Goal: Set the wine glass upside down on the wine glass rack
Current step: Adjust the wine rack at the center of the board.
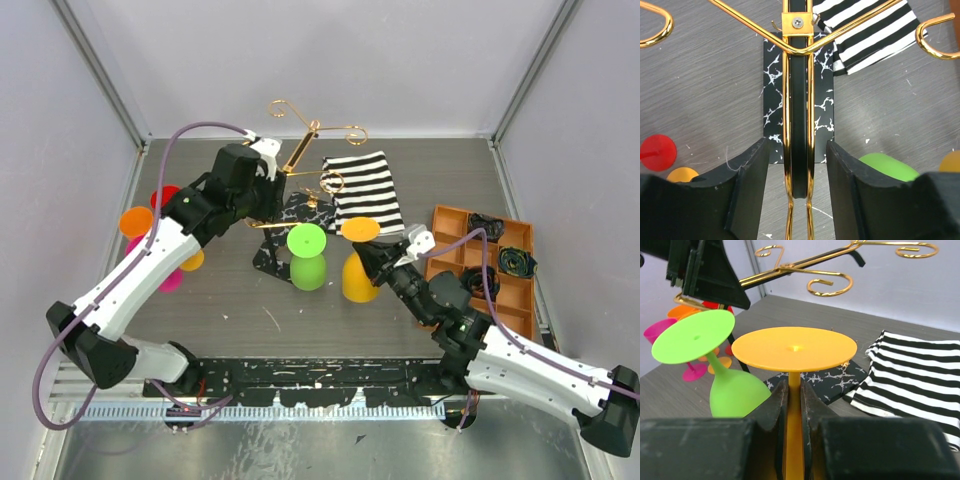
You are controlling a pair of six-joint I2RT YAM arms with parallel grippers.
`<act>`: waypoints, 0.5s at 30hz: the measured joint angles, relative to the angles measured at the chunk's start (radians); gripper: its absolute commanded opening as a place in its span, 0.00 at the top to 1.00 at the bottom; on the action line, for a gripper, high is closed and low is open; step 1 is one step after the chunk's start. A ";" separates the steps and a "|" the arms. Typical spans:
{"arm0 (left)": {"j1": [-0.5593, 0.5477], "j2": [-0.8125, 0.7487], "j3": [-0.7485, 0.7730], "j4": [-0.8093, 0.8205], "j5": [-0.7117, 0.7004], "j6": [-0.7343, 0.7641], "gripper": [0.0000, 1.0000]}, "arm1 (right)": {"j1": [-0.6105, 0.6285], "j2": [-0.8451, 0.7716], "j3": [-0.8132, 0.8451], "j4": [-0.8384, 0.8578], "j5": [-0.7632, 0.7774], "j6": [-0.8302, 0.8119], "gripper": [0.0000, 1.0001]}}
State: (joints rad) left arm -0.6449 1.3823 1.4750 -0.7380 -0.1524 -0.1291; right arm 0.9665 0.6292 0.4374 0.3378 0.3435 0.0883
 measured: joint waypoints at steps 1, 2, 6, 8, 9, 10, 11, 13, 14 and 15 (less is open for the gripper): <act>0.002 -0.014 -0.019 0.017 0.003 -0.006 0.42 | 0.000 0.002 -0.005 0.019 0.008 -0.004 0.99; 0.004 -0.027 -0.034 0.032 0.005 -0.011 0.41 | 0.000 0.007 -0.009 0.041 0.016 -0.008 0.99; 0.013 -0.080 -0.082 0.090 0.017 -0.034 0.39 | 0.000 0.046 -0.019 0.129 0.030 -0.056 0.99; 0.017 -0.105 -0.104 0.113 0.023 -0.043 0.39 | 0.000 0.076 -0.022 0.166 0.029 -0.091 0.99; 0.019 -0.114 -0.110 0.118 0.025 -0.047 0.39 | -0.006 0.095 -0.022 0.186 0.024 -0.108 0.99; 0.021 -0.122 -0.115 0.127 0.027 -0.050 0.39 | -0.015 0.114 -0.022 0.204 0.011 -0.119 0.99; 0.024 -0.126 -0.117 0.133 0.028 -0.053 0.39 | -0.031 0.132 -0.022 0.218 -0.013 -0.126 0.99; 0.029 -0.129 -0.117 0.141 0.032 -0.057 0.39 | -0.081 0.166 -0.022 0.248 -0.068 -0.128 0.99; 0.032 -0.129 -0.117 0.146 0.035 -0.058 0.39 | -0.116 0.182 -0.022 0.263 -0.105 -0.128 0.99; 0.035 -0.129 -0.119 0.151 0.040 -0.059 0.39 | -0.148 0.197 -0.022 0.278 -0.145 -0.127 0.99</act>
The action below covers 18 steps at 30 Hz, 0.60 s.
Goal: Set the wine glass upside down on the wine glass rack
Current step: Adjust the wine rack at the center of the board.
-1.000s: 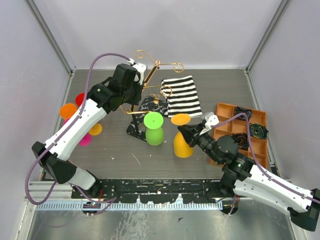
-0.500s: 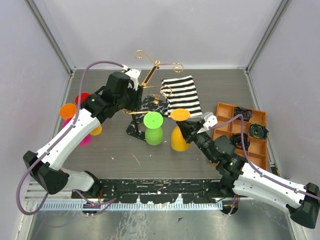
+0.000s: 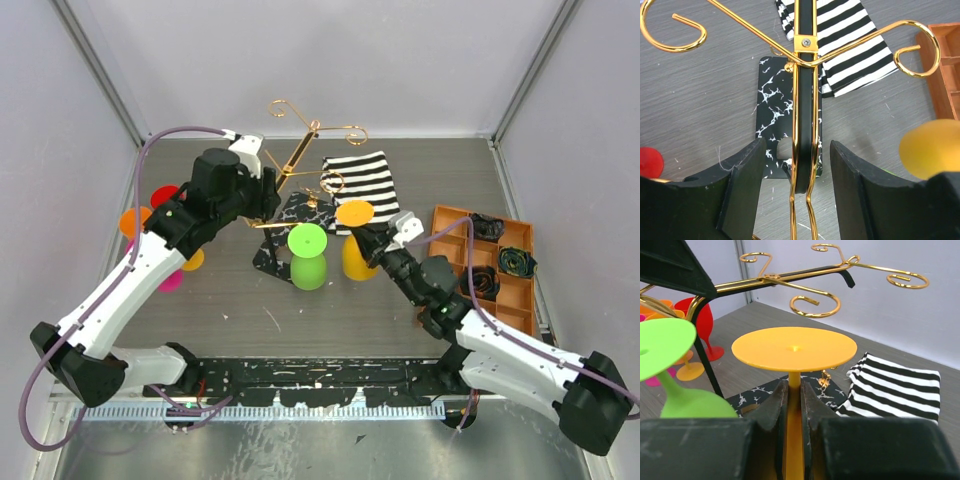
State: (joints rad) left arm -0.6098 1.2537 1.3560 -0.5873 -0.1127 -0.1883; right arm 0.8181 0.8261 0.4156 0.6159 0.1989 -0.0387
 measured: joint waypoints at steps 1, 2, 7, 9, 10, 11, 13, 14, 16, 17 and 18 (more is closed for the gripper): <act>0.003 0.000 -0.002 0.003 0.005 0.000 0.39 | -0.031 0.012 0.000 0.015 -0.042 0.003 0.99; 0.006 0.000 -0.003 0.006 0.012 -0.002 0.39 | -0.058 0.021 0.000 0.032 -0.082 0.007 0.99; 0.029 0.000 -0.007 0.024 0.048 -0.017 0.44 | -0.179 0.053 -0.001 0.149 -0.289 0.048 0.99; 0.040 0.000 -0.009 0.029 0.063 -0.024 0.45 | -0.223 0.069 -0.001 0.206 -0.367 0.078 0.99; 0.043 0.000 -0.011 0.031 0.071 -0.027 0.45 | -0.248 0.084 -0.001 0.243 -0.411 0.097 0.99; 0.048 0.000 -0.013 0.032 0.079 -0.030 0.45 | -0.272 0.103 -0.001 0.280 -0.455 0.117 0.99; 0.053 0.000 -0.016 0.034 0.089 -0.034 0.45 | -0.309 0.150 0.000 0.343 -0.532 0.154 0.99; 0.055 0.001 -0.016 0.034 0.093 -0.037 0.45 | -0.322 0.178 0.000 0.370 -0.565 0.172 0.99; 0.058 0.001 -0.016 0.036 0.100 -0.041 0.45 | -0.338 0.231 0.001 0.413 -0.618 0.199 0.99; 0.058 0.001 -0.016 0.036 0.101 -0.042 0.45 | -0.342 0.258 0.002 0.429 -0.640 0.209 0.99; 0.059 0.001 -0.016 0.036 0.103 -0.043 0.45 | -0.343 0.277 0.002 0.441 -0.659 0.216 0.99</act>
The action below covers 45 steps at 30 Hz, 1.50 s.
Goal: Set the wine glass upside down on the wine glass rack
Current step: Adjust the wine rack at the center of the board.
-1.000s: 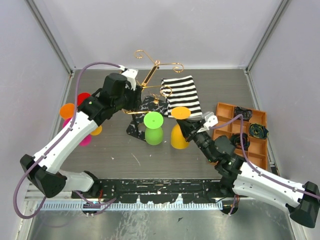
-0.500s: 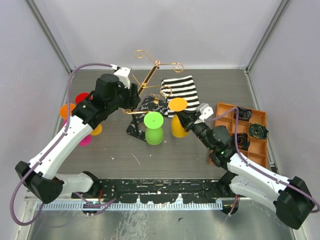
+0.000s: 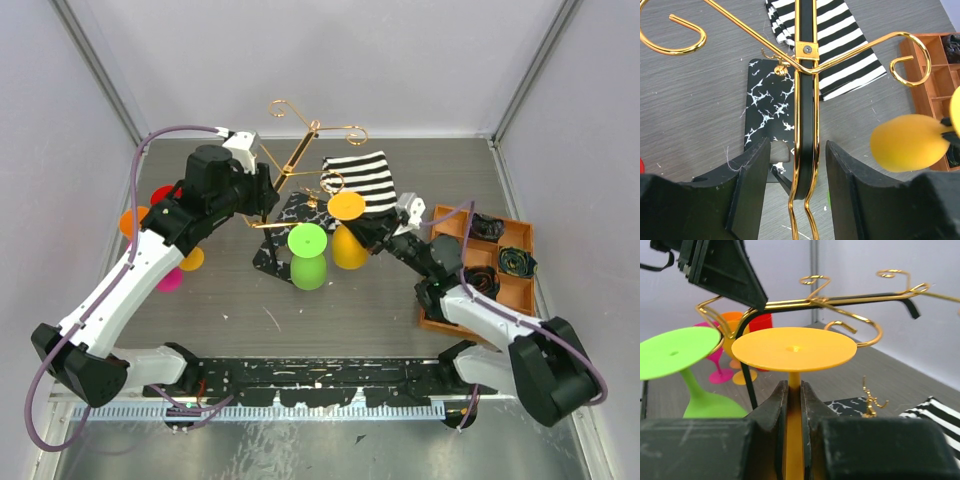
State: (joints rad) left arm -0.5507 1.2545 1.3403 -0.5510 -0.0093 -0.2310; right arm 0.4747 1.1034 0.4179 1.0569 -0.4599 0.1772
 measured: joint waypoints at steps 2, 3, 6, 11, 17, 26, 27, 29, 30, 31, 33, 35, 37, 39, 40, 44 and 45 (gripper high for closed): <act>0.001 0.000 0.000 0.000 0.002 -0.002 0.45 | -0.001 0.048 0.002 0.039 -0.044 0.016 0.99; 0.002 0.000 0.000 0.000 0.005 -0.002 0.46 | -0.001 0.069 0.005 0.058 -0.065 0.021 0.99; 0.006 0.001 0.000 0.000 0.010 -0.003 0.47 | -0.001 0.127 0.027 0.115 -0.114 0.041 0.99; 0.007 0.005 0.000 0.000 0.020 -0.002 0.49 | -0.001 0.237 0.077 0.253 -0.153 0.085 0.99; 0.007 0.006 0.000 0.000 0.029 -0.002 0.53 | -0.001 0.338 0.118 0.338 -0.153 0.114 0.99; 0.008 0.008 0.000 0.000 0.050 -0.002 0.56 | -0.001 0.423 0.167 0.385 -0.152 0.123 0.99; 0.008 0.011 0.000 0.002 0.053 -0.002 0.57 | -0.001 0.430 0.173 0.389 -0.152 0.125 0.99; 0.008 0.023 0.000 0.004 0.056 -0.002 0.57 | -0.001 0.445 0.182 0.395 -0.151 0.126 0.99; 0.008 0.030 0.000 0.004 0.058 -0.002 0.58 | -0.001 0.453 0.185 0.396 -0.151 0.127 0.99; 0.008 0.035 0.000 0.005 0.060 -0.002 0.58 | -0.001 0.461 0.188 0.399 -0.151 0.129 0.99; 0.008 0.040 0.000 0.008 0.063 -0.002 0.58 | -0.001 0.477 0.195 0.404 -0.151 0.134 0.99; 0.008 0.040 0.000 0.008 0.064 -0.002 0.58 | -0.001 0.495 0.199 0.415 -0.148 0.143 0.99; 0.008 0.040 0.000 0.008 0.064 -0.002 0.58 | -0.001 0.517 0.203 0.438 -0.144 0.153 0.99; 0.008 0.040 0.000 0.008 0.064 -0.002 0.59 | -0.001 0.543 0.212 0.457 -0.139 0.167 0.99; 0.008 0.040 0.000 0.009 0.064 -0.002 0.59 | -0.001 0.557 0.217 0.468 -0.134 0.174 0.99; 0.008 0.040 0.000 0.010 0.065 -0.002 0.60 | -0.001 0.593 0.242 0.491 -0.114 0.194 0.99; 0.008 0.040 0.000 0.011 0.065 -0.002 0.61 | -0.001 0.599 0.248 0.492 -0.111 0.196 0.99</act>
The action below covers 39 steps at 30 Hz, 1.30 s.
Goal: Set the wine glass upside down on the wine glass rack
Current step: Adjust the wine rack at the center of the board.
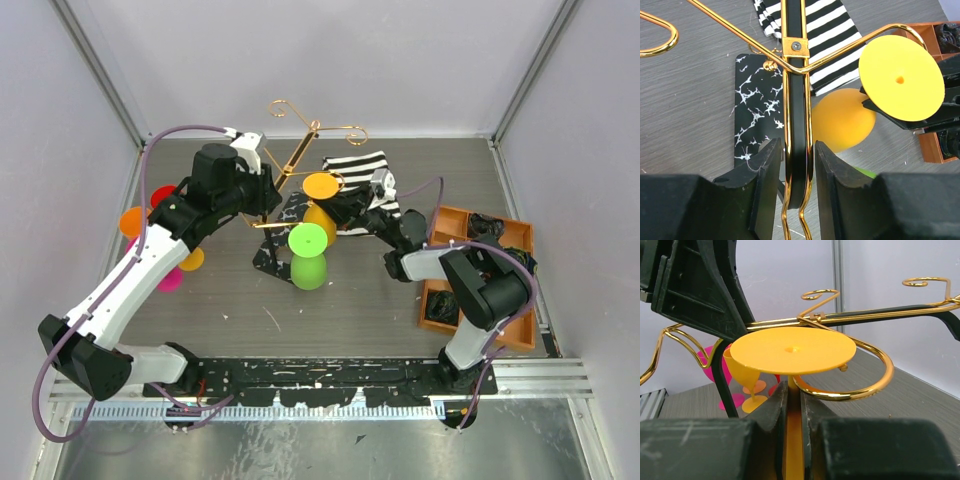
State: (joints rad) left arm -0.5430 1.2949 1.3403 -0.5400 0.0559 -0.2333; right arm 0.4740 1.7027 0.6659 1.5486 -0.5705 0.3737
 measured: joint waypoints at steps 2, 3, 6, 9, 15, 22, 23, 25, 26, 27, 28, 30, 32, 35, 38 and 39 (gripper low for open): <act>0.000 0.000 0.000 0.000 0.000 0.000 0.61 | 0.001 0.010 0.012 0.000 0.004 0.000 0.99; 0.000 0.000 0.000 0.000 0.001 0.000 0.62 | 0.001 0.014 0.017 0.000 0.005 0.000 0.99; 0.000 0.000 0.000 0.000 0.005 0.000 0.63 | 0.002 0.023 0.027 0.000 0.010 0.000 0.99; 0.000 0.001 0.000 0.000 0.008 0.000 0.64 | 0.002 0.032 0.034 0.000 0.018 -0.002 0.99; 0.000 0.005 0.000 0.000 0.013 0.000 0.69 | 0.006 0.053 0.051 0.002 0.048 -0.010 0.99; 0.000 0.006 0.000 0.000 0.014 -0.001 0.73 | 0.008 0.069 0.061 0.004 0.111 -0.035 0.99; 0.000 0.006 0.000 0.000 0.014 -0.001 0.73 | 0.008 0.069 0.061 0.004 0.123 -0.038 0.99; 0.000 0.006 0.000 0.000 0.014 -0.002 0.73 | 0.007 0.071 0.061 0.005 0.143 -0.044 0.99; 0.000 0.006 0.000 0.000 0.014 -0.003 0.74 | 0.006 0.071 0.061 0.005 0.153 -0.048 0.99; 0.000 0.006 0.000 0.000 0.014 -0.003 0.74 | 0.006 0.071 0.061 0.004 0.159 -0.051 0.99; 0.000 0.006 0.000 0.000 0.014 -0.004 0.74 | 0.006 0.071 0.061 0.004 0.167 -0.055 0.99; 0.000 0.006 0.000 0.000 0.014 -0.004 0.74 | 0.006 0.071 0.060 0.004 0.180 -0.061 0.99; 0.000 0.006 0.000 0.000 0.014 -0.004 0.74 | 0.006 0.071 0.058 0.004 0.196 -0.069 0.99; 0.000 0.008 0.000 0.003 0.014 -0.004 0.75 | 0.006 0.071 0.050 0.005 0.219 -0.082 0.99; 0.000 0.009 0.000 0.004 0.014 -0.004 0.75 | 0.006 0.058 0.033 0.006 0.246 -0.092 0.99; 0.000 0.009 0.000 0.004 0.014 -0.004 0.75 | 0.006 0.053 0.025 0.006 0.257 -0.094 0.99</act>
State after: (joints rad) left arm -0.5430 1.3037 1.3403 -0.5358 0.0704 -0.2371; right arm 0.4805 1.7554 0.6910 1.5543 -0.3138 0.2794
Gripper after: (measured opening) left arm 0.299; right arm 0.150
